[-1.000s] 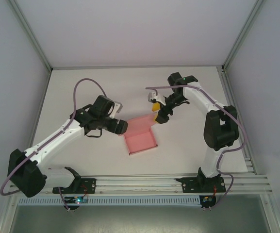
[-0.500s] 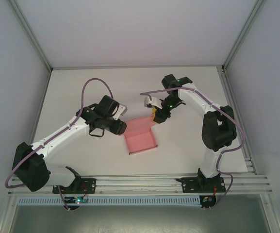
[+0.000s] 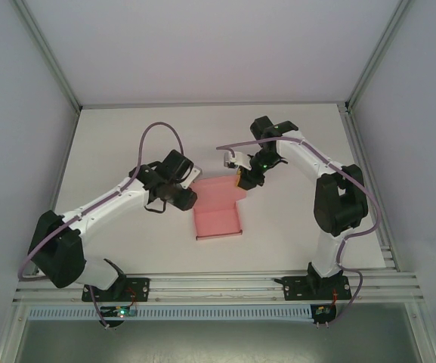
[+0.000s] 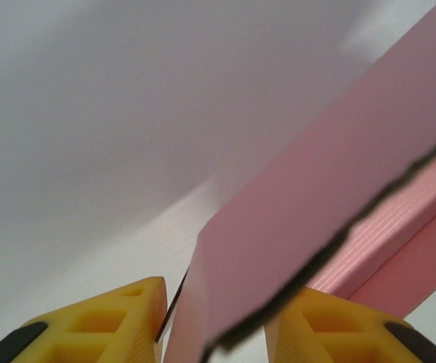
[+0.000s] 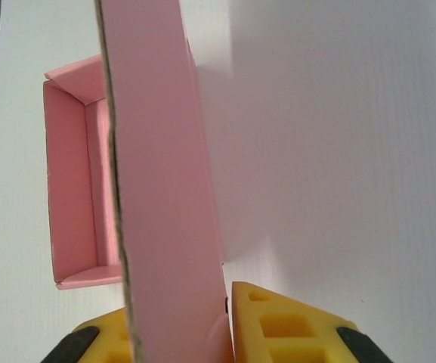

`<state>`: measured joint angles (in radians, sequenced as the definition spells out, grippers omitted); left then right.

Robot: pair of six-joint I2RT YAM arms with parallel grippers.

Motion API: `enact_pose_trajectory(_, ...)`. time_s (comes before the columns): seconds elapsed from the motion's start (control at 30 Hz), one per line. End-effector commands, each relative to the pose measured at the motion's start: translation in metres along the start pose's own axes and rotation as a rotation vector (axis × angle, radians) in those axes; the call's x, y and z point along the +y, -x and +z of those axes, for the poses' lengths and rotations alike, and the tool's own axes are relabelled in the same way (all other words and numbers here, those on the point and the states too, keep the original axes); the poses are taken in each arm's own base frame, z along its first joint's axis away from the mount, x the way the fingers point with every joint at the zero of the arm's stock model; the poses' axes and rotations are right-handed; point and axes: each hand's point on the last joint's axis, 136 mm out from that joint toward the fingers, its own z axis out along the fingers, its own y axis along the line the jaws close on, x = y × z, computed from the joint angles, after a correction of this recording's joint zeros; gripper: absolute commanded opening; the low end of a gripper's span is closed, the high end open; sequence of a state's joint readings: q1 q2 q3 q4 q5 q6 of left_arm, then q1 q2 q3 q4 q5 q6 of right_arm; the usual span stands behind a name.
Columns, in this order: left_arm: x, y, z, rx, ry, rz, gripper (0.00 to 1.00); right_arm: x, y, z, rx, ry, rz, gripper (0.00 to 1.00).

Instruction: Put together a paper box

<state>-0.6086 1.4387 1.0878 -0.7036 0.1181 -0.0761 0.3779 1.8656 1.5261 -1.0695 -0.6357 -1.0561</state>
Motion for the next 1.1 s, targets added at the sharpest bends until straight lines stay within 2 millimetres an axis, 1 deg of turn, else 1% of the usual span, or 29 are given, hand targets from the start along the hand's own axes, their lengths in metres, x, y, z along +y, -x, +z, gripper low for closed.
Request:
enact_pose_trajectory(0.0,-0.001,0.01,-0.006,-0.017,0.016,0.051,0.37,0.013,0.001,-0.004,0.003,0.017,-0.047,0.12)
enact_pose_trajectory(0.07,-0.001,0.011,-0.008,-0.029,0.018,0.068,0.37,0.016,0.0,-0.005,0.011,0.031,-0.069,0.06)
enact_pose_trajectory(0.13,-0.002,0.015,-0.01,-0.052,0.013,0.081,0.29,0.017,0.0,-0.006,0.018,0.04,-0.077,0.03)
enact_pose_trajectory(0.17,-0.003,0.016,-0.011,-0.057,0.01,0.084,0.23,0.017,0.0,-0.006,0.021,0.043,-0.08,0.02)
enact_pose_trajectory(0.2,-0.004,0.018,-0.012,-0.062,0.008,0.083,0.2,0.017,0.0,-0.007,0.024,0.042,-0.079,0.01)
enact_pose_trajectory(0.27,-0.003,0.023,-0.013,-0.077,0.012,0.07,0.18,0.015,0.002,-0.008,0.017,0.027,-0.075,0.0)
enact_pose_trajectory(0.33,-0.003,0.03,-0.014,-0.088,0.017,0.042,0.15,0.008,0.007,-0.01,0.002,-0.025,-0.066,0.0)
enact_pose_trajectory(0.43,0.003,0.046,-0.016,-0.13,0.052,-0.026,0.11,-0.01,0.015,-0.017,-0.028,-0.166,-0.055,0.0)
enact_pose_trajectory(0.47,0.005,0.054,-0.017,-0.152,0.066,-0.047,0.08,-0.019,0.019,-0.022,-0.045,-0.232,-0.04,0.0)
enact_pose_trajectory(0.53,0.013,0.071,-0.023,-0.203,0.118,-0.127,0.07,-0.041,0.028,-0.035,-0.092,-0.378,0.022,0.0)
enact_pose_trajectory(0.6,0.02,0.09,-0.025,-0.256,0.153,-0.199,0.06,-0.054,0.041,-0.05,-0.156,-0.481,0.077,0.0)
enact_pose_trajectory(0.63,0.022,0.097,-0.025,-0.268,0.167,-0.215,0.05,-0.059,0.049,-0.055,-0.2,-0.511,0.116,0.0)
enact_pose_trajectory(0.67,0.029,0.105,-0.025,-0.286,0.206,-0.254,0.05,-0.062,0.056,-0.059,-0.241,-0.534,0.154,0.0)
enact_pose_trajectory(0.7,0.034,0.112,-0.025,-0.3,0.235,-0.277,0.05,-0.07,0.061,-0.063,-0.278,-0.573,0.213,0.0)
enact_pose_trajectory(0.77,0.039,0.126,-0.018,-0.322,0.253,-0.307,0.05,-0.086,0.066,-0.066,-0.342,-0.626,0.351,0.0)
enact_pose_trajectory(0.8,0.037,0.131,-0.012,-0.321,0.245,-0.3,0.05,-0.095,0.066,-0.066,-0.374,-0.652,0.427,0.0)
enact_pose_trajectory(0.9,0.041,0.145,0.003,-0.326,0.263,-0.335,0.05,-0.122,0.065,-0.063,-0.508,-0.702,0.622,0.0)
enact_pose_trajectory(0.97,0.044,0.152,0.016,-0.328,0.276,-0.363,0.05,-0.133,0.07,-0.063,-0.599,-0.704,0.721,0.0)
enact_pose_trajectory(1.07,0.049,0.161,0.026,-0.333,0.295,-0.382,0.05,-0.146,0.076,-0.06,-0.693,-0.704,0.834,0.0)
